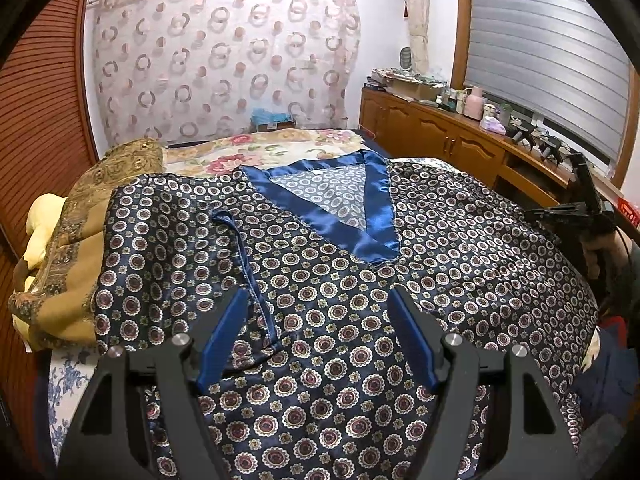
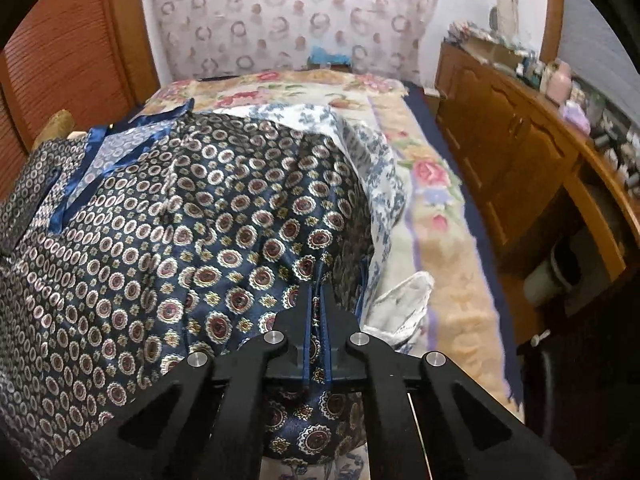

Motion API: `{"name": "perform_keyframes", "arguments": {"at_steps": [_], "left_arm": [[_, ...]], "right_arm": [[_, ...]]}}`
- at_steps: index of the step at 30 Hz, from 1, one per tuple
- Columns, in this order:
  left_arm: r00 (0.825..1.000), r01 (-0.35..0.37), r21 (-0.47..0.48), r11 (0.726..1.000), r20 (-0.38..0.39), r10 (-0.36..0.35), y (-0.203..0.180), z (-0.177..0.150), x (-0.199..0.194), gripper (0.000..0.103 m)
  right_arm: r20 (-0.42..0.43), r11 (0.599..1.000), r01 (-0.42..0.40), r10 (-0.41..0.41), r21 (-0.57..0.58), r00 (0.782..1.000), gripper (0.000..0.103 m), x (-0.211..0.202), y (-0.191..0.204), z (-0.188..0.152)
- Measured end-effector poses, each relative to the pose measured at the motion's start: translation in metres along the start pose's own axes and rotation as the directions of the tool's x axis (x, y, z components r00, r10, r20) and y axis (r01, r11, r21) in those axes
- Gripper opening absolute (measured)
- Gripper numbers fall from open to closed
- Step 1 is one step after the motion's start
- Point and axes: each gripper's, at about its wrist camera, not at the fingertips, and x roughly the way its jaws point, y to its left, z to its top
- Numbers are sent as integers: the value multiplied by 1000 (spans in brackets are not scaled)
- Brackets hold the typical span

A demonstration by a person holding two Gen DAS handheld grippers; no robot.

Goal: Fold small clothes

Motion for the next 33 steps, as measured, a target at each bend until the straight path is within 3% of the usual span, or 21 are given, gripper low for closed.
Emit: {"name": "perform_keyframes", "arguments": {"at_steps": [9, 17, 18, 19, 21, 23, 28, 33], "left_arm": [[1000, -8, 0, 1000, 14, 8, -1, 0, -4, 73], [1000, -9, 7, 1000, 30, 9, -4, 0, -11, 73], [999, -5, 9, 1000, 33, 4, -5, 0, -12, 73], [999, -2, 11, 1000, 35, 2, -5, 0, -13, 73], [999, 2, 15, 1000, 40, -2, -6, 0, -15, 73], [999, 7, 13, 1000, 52, -7, -7, -1, -19, 73], [998, 17, 10, 1000, 66, -18, -9, -1, -23, 73], [997, 35, 5, 999, 66, -35, -11, -3, -22, 73]], "right_arm": [[113, 989, -64, 79, -130, 990, 0, -32, 65, 25], [62, 953, -133, 155, -274, 986, 1, -20, 144, 14], [63, 952, -130, 153, -278, 986, 7, -19, 148, 13], [65, 952, -126, 150, -277, 987, 12, -18, 151, 12], [73, 955, -132, 156, -265, 985, 38, -18, 150, 13], [98, 962, -116, 144, -247, 985, 46, -21, 145, 16], [104, 985, -72, 89, -158, 991, 47, -19, 110, 19], [17, 995, -42, 44, -85, 999, 46, 11, 80, 17]]}}
